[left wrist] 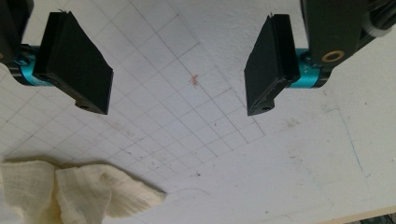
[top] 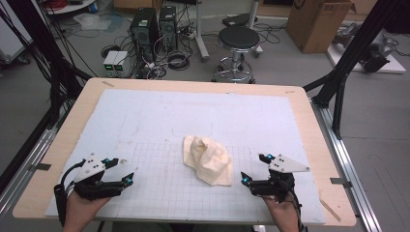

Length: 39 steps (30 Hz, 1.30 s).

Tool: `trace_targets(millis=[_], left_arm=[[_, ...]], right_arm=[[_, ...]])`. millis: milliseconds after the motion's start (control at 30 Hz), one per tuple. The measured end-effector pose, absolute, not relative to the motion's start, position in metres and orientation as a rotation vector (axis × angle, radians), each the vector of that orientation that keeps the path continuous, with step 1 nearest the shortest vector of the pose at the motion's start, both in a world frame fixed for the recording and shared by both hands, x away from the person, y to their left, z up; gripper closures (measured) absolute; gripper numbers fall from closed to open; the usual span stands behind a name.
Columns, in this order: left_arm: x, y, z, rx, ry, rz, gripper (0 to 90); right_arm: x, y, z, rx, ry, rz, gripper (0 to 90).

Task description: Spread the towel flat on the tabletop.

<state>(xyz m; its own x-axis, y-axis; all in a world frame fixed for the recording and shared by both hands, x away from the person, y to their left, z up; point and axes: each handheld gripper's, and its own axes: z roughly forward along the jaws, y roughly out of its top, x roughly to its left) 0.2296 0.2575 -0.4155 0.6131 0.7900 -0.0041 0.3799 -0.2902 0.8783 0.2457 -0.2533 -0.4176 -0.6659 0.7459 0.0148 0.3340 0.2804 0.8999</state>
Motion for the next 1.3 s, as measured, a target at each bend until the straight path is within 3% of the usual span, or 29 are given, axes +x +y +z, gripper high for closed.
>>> trace_targets(millis=[833, 1300], left_arm=[[0.228, 0.259, -0.414, 1.883, 0.932, 0.549, 23.8], [0.229, 0.262, -0.416, 1.874, 0.952, 0.557, 23.8]], right_arm=[[0.245, -0.255, -0.416, 0.993, 2.147, 1.342, 9.9], [0.269, -0.234, -0.399, 0.92, 2.223, 1.354, 10.9]])
